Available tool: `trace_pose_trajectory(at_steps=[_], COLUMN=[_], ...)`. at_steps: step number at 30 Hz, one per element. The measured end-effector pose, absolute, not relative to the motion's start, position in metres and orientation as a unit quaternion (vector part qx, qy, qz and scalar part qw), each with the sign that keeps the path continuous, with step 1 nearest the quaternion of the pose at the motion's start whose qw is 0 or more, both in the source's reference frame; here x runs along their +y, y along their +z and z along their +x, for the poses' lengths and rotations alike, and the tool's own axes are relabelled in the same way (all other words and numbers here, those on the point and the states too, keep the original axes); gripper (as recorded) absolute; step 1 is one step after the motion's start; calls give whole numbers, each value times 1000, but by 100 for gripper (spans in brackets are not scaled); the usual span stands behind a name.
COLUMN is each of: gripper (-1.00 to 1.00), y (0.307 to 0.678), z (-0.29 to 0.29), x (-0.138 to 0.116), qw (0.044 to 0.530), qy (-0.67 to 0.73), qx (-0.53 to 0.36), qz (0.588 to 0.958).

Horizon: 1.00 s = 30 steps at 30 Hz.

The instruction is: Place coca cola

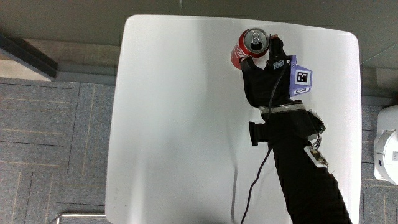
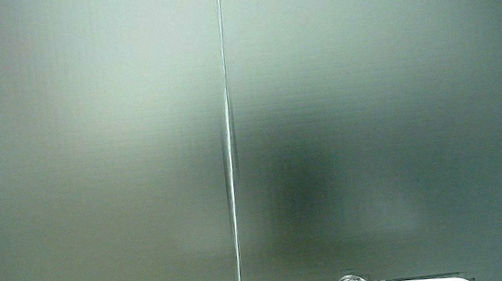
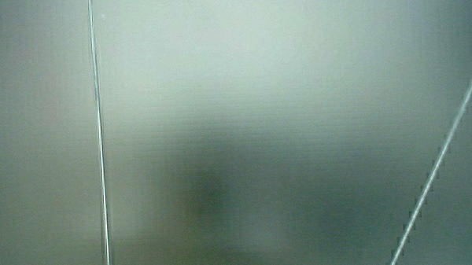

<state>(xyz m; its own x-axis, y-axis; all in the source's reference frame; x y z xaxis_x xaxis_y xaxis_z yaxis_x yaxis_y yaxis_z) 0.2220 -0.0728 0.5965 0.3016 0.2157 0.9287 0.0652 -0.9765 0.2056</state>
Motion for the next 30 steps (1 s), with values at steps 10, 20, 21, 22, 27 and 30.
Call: trace_pose_trajectory(at_steps=[10,20,21,22,27,30], gripper=[-100,-100,-100,-100,-100,-100], y=[600,597,595,593,573,567], z=[220,217,217,219,219,220], x=[-70,-70,-69,-69,-66,-63], qw=[85,106,108,110,137,146], qy=[574,560,561,552,465,395], qx=[97,91,85,90,94,80], qz=[809,817,816,822,869,903])
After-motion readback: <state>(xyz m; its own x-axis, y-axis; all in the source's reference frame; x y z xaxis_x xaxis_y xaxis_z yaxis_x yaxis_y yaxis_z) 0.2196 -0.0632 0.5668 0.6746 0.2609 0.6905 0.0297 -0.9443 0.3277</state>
